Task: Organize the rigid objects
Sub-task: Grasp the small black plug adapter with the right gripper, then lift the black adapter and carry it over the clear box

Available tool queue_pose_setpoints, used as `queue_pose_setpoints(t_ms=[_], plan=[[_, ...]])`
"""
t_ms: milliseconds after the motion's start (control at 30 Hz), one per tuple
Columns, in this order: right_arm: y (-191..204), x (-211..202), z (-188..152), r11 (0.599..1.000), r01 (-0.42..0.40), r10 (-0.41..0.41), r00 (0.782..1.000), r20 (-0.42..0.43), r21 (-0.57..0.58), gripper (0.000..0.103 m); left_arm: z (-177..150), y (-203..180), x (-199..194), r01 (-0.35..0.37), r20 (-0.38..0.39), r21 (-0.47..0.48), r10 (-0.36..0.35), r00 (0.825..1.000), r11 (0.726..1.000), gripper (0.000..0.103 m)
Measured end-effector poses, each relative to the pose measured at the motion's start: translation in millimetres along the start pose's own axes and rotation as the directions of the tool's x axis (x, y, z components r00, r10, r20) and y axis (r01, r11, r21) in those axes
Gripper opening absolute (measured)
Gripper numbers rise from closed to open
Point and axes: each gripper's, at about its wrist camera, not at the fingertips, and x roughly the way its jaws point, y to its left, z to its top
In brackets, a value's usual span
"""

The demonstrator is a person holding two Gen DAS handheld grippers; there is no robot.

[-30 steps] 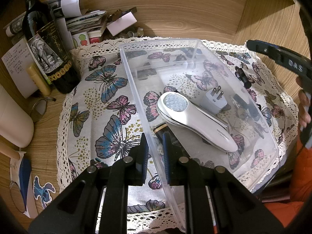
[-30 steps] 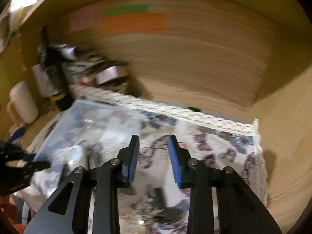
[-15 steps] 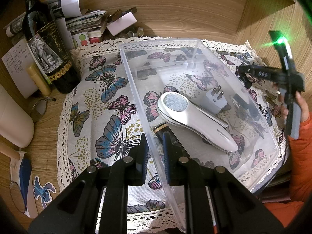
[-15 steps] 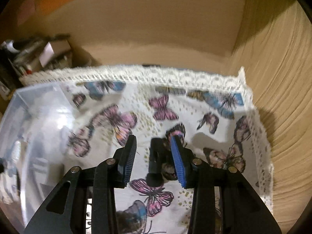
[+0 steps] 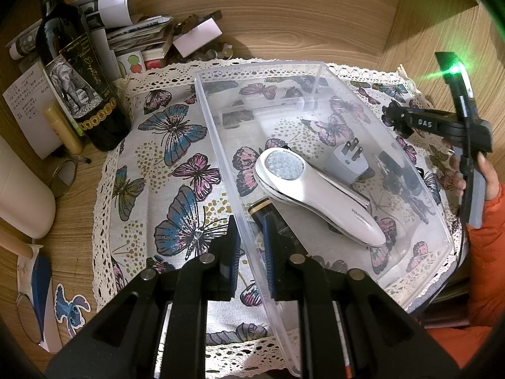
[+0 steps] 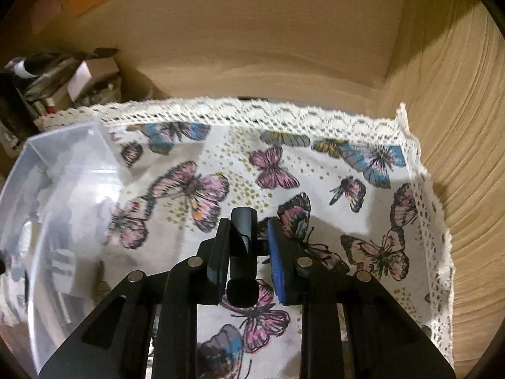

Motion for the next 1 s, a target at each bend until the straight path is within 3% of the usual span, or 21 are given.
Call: queue_pose_setpoints(t_ms=[567,1000], plan=[[59.8,-70.6,12.6,0.987,-0.072,0.097,0.98,0.174,-0.146,0.021,-0.3,1.1,0.4,0.0,-0.001,0.0,0.0,1.0,1.0,0.014],[113.2,-91.7,3.4,0.949,-0.14,0.201,0.959,0.198,-0.283,0.021,-1.2,1.6,1.0,0.003,-0.001,-0.001,-0.003,1.0,1.0,0.014]])
